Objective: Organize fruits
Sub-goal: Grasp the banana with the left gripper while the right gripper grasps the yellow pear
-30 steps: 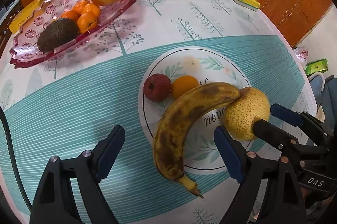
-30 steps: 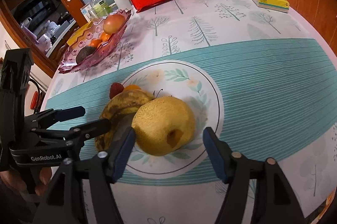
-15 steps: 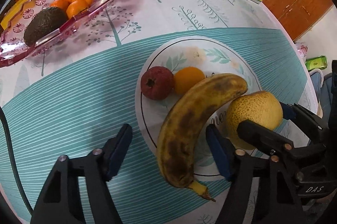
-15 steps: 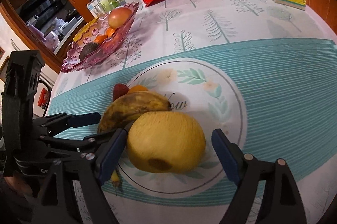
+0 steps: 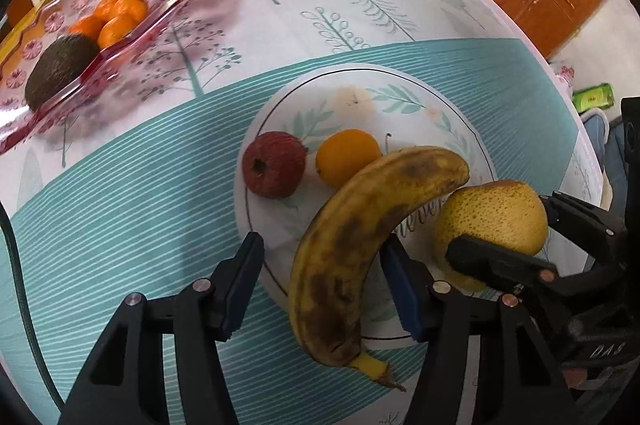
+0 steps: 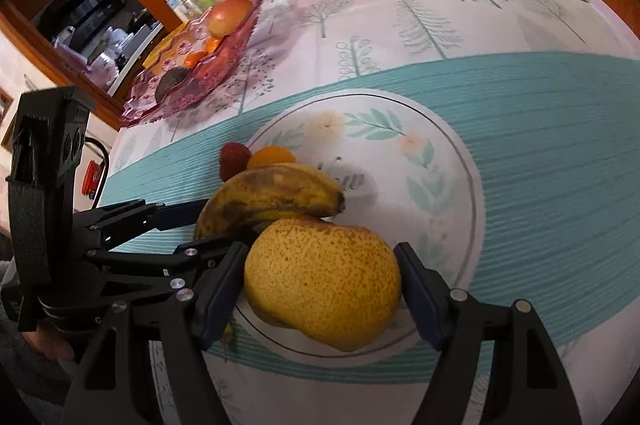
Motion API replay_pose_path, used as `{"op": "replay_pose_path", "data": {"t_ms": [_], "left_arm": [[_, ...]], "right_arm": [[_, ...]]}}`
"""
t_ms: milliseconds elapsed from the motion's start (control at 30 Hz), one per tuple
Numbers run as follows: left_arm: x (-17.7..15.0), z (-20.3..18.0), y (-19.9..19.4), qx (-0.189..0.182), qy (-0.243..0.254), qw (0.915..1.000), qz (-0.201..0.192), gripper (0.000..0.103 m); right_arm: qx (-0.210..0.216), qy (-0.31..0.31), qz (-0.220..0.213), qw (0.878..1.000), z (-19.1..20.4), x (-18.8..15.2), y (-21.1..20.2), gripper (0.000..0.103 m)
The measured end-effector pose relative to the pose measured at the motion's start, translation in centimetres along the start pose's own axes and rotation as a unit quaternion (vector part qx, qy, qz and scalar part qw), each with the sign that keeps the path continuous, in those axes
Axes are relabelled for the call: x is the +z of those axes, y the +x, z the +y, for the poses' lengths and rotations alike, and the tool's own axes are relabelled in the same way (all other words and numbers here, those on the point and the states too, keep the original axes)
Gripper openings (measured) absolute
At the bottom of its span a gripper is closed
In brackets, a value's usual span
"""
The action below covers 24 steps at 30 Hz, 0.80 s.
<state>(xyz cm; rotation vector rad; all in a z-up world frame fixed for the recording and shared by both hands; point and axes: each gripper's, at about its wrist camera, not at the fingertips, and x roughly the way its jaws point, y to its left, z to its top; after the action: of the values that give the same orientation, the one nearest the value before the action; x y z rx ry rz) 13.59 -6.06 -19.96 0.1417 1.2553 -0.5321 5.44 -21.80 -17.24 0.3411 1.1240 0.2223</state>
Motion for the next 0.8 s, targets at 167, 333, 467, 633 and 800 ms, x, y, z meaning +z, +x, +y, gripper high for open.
{"op": "replay_pose_path", "data": {"t_ms": [167,333,467,633,800], "left_arm": [[0.2,-1.0,0.1,-0.005,0.018,0.9998,-0.003,0.052],[0.2,-2.1,0.3,-0.012,0.038,0.9992,-0.005,0.044],[0.0,-2.3,-0.1,-0.036,0.031,0.9988,-0.009,0.032],[-0.5,-2.0,-1.2,-0.038,0.017,0.9988,-0.027,0.032],[-1.1,-0.9,-3.1,-0.039,-0.003,0.9980,-0.050,0.032]], "right_arm": [[-0.013,0.029,-0.011,0.999,-1.8,-0.2,-1.2,0.074],[-0.020,0.041,-0.027,0.999,-2.5,-0.1,-2.3,0.074],[-0.020,0.042,-0.036,0.998,-2.3,0.0,-2.9,0.074],[-0.016,0.037,-0.044,0.998,-1.7,-0.1,-3.6,0.074],[-0.011,0.034,-0.053,0.998,-1.0,0.0,-4.5,0.074]]}}
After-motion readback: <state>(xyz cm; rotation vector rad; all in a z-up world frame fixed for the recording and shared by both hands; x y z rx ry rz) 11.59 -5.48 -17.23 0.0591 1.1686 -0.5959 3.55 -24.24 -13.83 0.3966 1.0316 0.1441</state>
